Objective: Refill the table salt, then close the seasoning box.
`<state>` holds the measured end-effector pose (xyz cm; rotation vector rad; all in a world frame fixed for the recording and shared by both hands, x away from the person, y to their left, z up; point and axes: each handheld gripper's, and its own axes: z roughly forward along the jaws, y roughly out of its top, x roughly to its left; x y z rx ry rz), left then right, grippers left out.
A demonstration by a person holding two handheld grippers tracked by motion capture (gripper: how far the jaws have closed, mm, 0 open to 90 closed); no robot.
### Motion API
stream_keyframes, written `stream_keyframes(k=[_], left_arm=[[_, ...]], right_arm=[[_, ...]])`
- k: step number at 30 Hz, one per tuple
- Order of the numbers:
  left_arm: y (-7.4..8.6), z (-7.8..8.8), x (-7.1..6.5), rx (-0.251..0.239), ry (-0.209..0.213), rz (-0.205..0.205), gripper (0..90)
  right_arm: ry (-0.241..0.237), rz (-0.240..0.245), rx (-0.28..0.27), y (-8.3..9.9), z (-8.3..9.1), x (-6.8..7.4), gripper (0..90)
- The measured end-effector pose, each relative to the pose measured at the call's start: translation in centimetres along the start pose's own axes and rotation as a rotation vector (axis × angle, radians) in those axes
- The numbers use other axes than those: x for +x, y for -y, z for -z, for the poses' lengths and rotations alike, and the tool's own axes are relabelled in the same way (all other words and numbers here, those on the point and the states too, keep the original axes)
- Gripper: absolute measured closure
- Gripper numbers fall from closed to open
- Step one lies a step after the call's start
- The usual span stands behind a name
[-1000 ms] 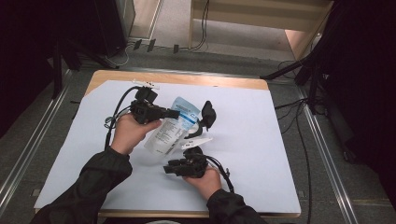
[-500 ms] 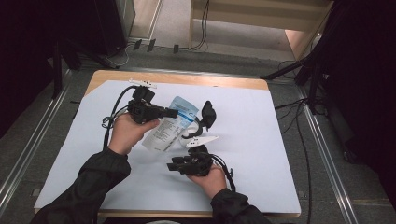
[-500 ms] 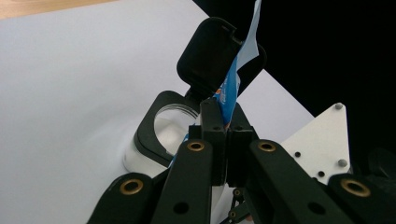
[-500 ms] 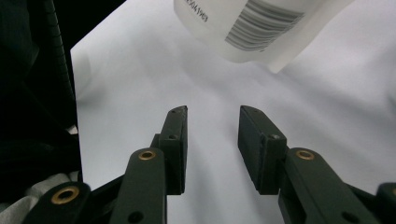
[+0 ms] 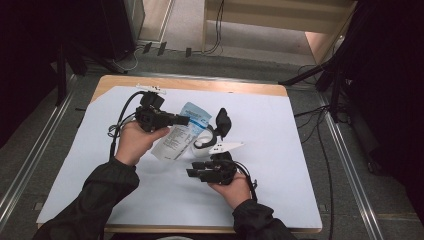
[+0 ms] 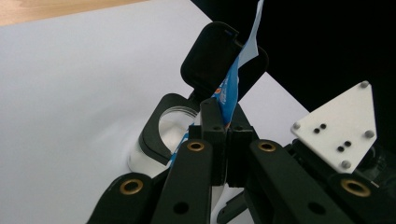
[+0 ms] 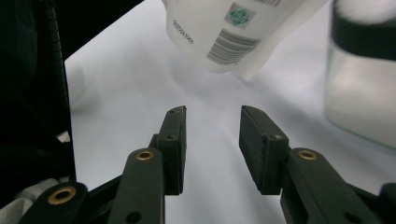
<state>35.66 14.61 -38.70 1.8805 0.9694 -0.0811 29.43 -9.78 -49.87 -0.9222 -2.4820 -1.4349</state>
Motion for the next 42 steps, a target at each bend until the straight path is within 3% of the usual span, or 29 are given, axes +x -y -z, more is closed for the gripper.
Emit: stream_keyframes(k=[10,18,22,29,42], left_arm=[[-0.1,0.1,-0.1,-0.004,-0.001,-0.02,90.0],[-0.1,0.2,0.0,-0.012,0.006,-0.02,90.0],[0.0,0.4,0.0,-0.018,0.006,-0.02,90.0],[0.1,0.5,0.1,-0.024,0.01,-0.02,90.0],[0.5,1.4,0.7,-0.056,-0.002,-0.021,90.0]], right_arm=[[0.066,0.019,-0.052,-0.6,2.7,-1.2,62.8],[0.12,0.013,-0.074,-1.1,4.8,-2.3,69.3],[0.145,-0.031,-0.076,-1.3,5.6,-3.1,73.5],[0.157,-0.041,-0.073,-1.8,6.5,-4.0,89.0],[0.22,-0.133,-0.146,-3.0,7.6,-7.3,90.0]])
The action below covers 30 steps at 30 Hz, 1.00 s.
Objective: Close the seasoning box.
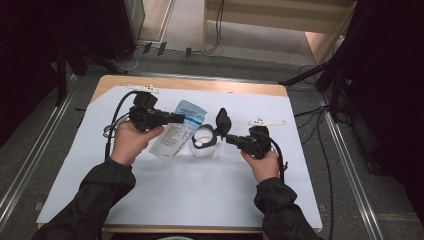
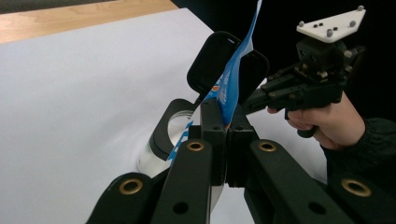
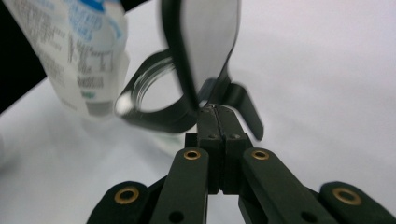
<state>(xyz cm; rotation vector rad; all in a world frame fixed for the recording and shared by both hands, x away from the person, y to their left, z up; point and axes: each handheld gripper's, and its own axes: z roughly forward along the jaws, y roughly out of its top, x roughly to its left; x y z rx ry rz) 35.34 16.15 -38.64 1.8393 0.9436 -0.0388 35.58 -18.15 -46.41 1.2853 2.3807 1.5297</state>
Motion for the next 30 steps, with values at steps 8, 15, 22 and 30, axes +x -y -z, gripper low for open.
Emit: stream_keyframes(k=[8,15,22,30], left_arm=[[0.5,0.5,0.5,-0.008,-0.014,-0.001,90.0],[1.0,1.5,1.3,-0.028,-0.03,0.01,90.0],[1.6,2.5,2.6,-0.05,-0.05,0.016,90.0],[2.3,2.9,4.1,-0.048,-0.077,0.018,90.0]], right_arm=[[-0.01,0.004,-0.031,-1.4,-0.6,-0.3,90.0],[-0.024,0.009,-0.058,-1.9,-0.6,-0.1,90.0],[-0.035,0.023,-0.063,-2.1,-0.9,0.4,90.0],[-0.057,0.036,-0.052,-2.3,-1.4,0.9,90.0]])
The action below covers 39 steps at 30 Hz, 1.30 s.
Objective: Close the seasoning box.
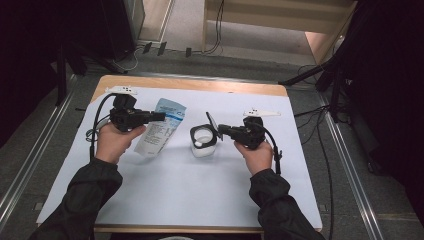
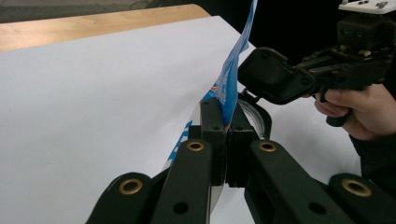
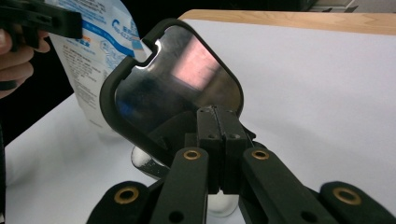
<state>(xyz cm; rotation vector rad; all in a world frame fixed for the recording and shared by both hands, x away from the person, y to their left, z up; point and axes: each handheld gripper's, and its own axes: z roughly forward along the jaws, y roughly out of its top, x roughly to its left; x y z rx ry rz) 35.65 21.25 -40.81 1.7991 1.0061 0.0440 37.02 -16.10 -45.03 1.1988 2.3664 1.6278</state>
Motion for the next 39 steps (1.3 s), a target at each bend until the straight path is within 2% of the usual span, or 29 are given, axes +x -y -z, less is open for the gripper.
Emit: stream_keyframes(k=[1,5,8,13,17,27,33,39], left_arm=[[0.1,0.1,0.1,-0.008,0.009,0.006,90.0],[0.1,0.4,0.3,-0.012,-0.001,-0.003,90.0],[0.3,0.6,0.4,-0.011,0.008,-0.004,90.0],[0.5,1.1,0.6,-0.011,-0.001,-0.014,90.0],[0.8,1.7,0.9,-0.01,0.004,-0.01,89.9],[1.9,3.5,1.7,0.001,-0.014,-0.01,89.6],[2.5,4.5,1.9,0.019,-0.041,-0.023,89.2],[3.1,5.3,2.2,0.033,-0.047,-0.031,88.5]], right_arm=[[-0.001,0.0,0.005,0.0,-0.1,0.1,90.0],[-0.01,0.014,0.023,0.0,-0.5,0.4,90.0],[-0.005,0.019,0.018,0.0,-0.6,0.6,90.0],[-0.005,0.014,0.017,0.0,-0.4,0.4,90.0],[0.006,0.028,0.018,0.0,-0.2,0.2,89.3],[0.037,0.029,0.008,-0.1,1.0,-0.6,84.5],[0.066,0.041,0.013,0.0,1.6,-1.0,79.8],[0.084,0.047,0.016,0.3,2.0,-1.6,75.5]])
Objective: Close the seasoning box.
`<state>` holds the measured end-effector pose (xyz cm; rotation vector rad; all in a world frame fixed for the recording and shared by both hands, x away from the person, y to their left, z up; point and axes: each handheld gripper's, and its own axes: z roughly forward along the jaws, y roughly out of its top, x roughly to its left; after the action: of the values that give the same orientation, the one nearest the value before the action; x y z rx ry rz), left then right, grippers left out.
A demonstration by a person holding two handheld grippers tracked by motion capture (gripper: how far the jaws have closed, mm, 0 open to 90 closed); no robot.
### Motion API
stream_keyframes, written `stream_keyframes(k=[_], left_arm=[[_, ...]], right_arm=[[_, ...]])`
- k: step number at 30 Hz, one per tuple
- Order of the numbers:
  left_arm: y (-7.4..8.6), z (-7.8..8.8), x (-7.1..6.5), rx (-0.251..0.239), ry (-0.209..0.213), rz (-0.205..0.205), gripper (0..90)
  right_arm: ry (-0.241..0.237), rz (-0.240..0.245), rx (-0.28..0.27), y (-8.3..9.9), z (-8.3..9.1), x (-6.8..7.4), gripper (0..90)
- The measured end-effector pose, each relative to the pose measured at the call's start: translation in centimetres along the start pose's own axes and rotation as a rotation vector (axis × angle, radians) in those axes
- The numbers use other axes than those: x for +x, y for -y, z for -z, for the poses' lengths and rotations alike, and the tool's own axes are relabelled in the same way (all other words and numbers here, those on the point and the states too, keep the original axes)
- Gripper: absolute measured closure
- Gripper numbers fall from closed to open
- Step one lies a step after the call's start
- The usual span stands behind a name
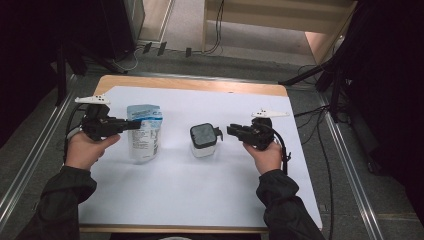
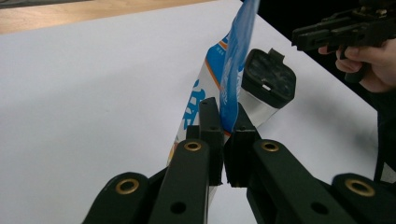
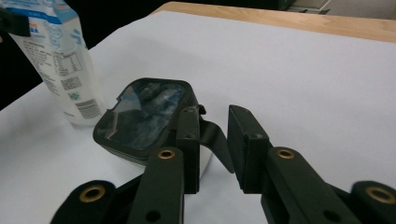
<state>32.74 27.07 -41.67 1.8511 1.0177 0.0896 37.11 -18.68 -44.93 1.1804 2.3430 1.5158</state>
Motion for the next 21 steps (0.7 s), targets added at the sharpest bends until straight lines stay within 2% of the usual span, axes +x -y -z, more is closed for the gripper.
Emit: stream_keyframes(k=[4,9,12,13,18,21], left_arm=[[0.4,0.2,0.1,0.009,-0.002,0.002,87.7],[0.8,0.6,0.1,0.018,0.002,-0.018,85.3],[1.1,0.7,-0.2,0.009,0.031,-0.03,83.6],[1.1,0.8,-0.2,0.011,0.029,-0.042,83.2],[1.1,0.7,-0.5,0.014,0.021,-0.045,81.8],[1.0,0.8,-0.6,0.006,0.04,-0.053,75.3]], right_arm=[[0.012,-0.01,0.001,0.2,0.4,-0.5,72.3],[0.032,-0.021,0.004,0.6,0.7,-1.2,68.3],[0.039,-0.022,0.007,0.7,0.9,-1.5,66.8],[0.044,-0.021,0.008,0.8,1.0,-1.5,66.6],[0.049,-0.023,0.011,1.0,1.2,-1.7,66.4],[0.053,-0.022,0.01,1.1,1.4,-1.7,65.4]])
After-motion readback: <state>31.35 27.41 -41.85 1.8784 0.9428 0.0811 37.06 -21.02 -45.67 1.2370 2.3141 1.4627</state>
